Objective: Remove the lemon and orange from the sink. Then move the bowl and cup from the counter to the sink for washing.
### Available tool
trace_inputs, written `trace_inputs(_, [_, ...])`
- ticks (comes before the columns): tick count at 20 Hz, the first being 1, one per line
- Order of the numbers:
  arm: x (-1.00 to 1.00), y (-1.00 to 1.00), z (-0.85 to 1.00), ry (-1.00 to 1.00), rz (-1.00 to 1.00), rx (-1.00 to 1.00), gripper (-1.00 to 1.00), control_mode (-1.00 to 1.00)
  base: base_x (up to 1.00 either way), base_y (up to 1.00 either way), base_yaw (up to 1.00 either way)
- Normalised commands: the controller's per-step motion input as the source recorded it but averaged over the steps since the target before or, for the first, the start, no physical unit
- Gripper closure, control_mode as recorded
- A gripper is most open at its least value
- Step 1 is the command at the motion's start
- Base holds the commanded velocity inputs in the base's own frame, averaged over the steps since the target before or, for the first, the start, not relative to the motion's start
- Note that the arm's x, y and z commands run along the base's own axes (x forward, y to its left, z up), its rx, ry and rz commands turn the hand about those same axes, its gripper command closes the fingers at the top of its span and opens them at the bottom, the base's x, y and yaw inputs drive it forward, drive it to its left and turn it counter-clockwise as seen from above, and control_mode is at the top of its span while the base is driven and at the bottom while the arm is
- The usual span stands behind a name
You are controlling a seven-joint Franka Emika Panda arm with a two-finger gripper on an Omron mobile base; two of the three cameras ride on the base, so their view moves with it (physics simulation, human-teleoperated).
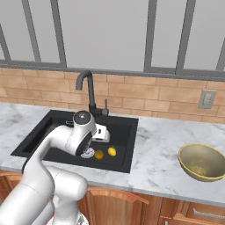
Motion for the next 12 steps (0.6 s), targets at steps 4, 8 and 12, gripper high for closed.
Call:
trace_inputs(4, [0.14,0.07,-0.14,0.0,0.0,-0.1,-1.0,-1.0,0.0,0.0,0.0])
trace_inputs(8, [0.13,0.05,-0.16,0.0,-0.01,-0.04,-1.0,-1.0,0.0,0.0,0.0])
trace_inputs(12, [0.12,0.03,-0.17,0.0,0.0,0.0,-1.0,-1.0,0.0,0.0,0.0])
